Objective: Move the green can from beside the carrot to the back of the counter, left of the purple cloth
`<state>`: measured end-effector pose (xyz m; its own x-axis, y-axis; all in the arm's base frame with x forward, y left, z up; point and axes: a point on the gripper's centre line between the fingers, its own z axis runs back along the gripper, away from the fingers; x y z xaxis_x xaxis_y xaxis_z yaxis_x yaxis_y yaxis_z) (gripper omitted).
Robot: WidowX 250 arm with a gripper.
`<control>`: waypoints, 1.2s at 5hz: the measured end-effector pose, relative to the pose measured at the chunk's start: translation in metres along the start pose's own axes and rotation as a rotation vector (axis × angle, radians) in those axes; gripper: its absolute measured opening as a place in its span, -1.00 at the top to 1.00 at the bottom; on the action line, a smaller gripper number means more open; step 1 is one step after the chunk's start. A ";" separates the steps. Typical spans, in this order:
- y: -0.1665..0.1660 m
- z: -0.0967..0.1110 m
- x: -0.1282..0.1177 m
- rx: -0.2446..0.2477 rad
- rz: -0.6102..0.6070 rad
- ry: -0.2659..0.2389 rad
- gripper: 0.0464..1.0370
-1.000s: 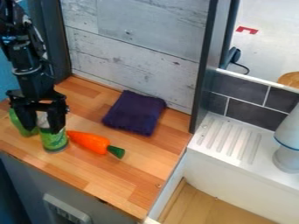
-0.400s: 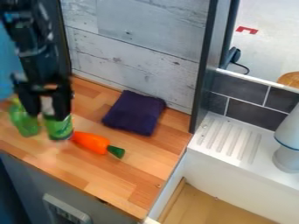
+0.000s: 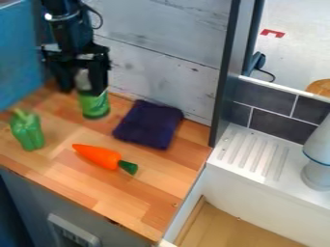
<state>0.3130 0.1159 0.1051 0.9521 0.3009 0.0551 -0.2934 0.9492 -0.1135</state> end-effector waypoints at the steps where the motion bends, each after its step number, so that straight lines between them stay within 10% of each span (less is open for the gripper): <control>1: 0.002 -0.016 0.032 -0.035 0.044 0.038 -0.65; 6: 0.042 -0.044 0.091 -0.024 0.130 -0.006 -0.65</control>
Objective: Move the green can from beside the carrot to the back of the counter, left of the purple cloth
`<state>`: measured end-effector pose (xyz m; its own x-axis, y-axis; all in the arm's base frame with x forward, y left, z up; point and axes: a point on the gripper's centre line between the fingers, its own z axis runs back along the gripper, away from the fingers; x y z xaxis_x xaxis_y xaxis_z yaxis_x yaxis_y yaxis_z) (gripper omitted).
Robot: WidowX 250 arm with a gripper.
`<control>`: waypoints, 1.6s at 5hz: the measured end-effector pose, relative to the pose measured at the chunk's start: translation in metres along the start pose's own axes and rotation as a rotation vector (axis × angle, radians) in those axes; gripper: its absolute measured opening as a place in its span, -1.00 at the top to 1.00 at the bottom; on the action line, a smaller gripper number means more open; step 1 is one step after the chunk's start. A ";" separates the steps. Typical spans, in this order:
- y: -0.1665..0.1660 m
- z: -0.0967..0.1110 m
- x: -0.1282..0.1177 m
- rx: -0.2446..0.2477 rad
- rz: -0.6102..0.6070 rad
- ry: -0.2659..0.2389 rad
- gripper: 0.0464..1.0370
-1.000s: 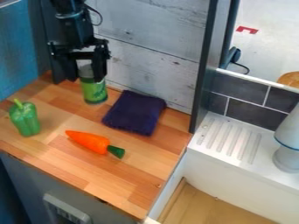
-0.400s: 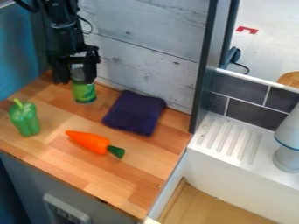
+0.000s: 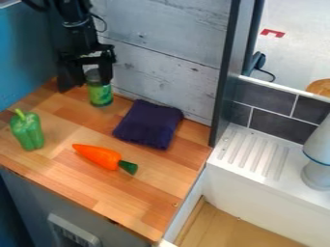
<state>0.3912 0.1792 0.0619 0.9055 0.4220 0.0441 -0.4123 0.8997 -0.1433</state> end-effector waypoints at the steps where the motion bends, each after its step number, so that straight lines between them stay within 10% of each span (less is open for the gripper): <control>1: 0.002 -0.009 0.002 0.003 -0.004 -0.003 -0.65; 5: 0.002 -0.016 -0.001 0.000 0.001 -0.010 -0.93; 8: -0.006 0.095 -0.021 0.063 0.059 -0.212 -0.93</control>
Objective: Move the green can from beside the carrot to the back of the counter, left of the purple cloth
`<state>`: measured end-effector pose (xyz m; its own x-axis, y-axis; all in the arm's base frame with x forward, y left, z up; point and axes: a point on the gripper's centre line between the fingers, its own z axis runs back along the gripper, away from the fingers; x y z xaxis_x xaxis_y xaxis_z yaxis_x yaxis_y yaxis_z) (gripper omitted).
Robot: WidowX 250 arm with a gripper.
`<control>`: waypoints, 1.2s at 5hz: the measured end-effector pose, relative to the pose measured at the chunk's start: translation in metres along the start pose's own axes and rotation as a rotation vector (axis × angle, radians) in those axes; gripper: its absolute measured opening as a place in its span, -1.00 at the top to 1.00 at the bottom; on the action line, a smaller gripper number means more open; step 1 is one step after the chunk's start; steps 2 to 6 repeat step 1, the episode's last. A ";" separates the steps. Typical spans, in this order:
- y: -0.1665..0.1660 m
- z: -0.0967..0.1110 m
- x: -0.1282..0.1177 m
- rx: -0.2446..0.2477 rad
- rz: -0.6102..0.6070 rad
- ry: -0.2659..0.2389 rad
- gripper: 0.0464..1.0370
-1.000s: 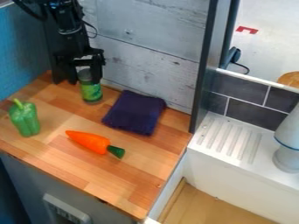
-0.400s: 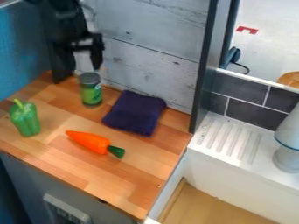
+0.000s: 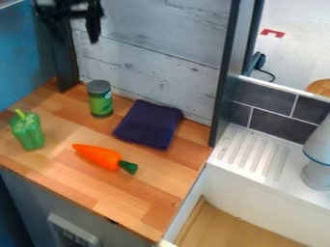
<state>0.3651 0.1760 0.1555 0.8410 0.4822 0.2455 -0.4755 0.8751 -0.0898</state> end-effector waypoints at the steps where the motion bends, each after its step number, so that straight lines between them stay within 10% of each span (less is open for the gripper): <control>1: 0.014 0.030 -0.036 0.071 0.061 0.038 -0.93; 6: 0.014 0.030 -0.036 0.071 0.061 0.038 -0.93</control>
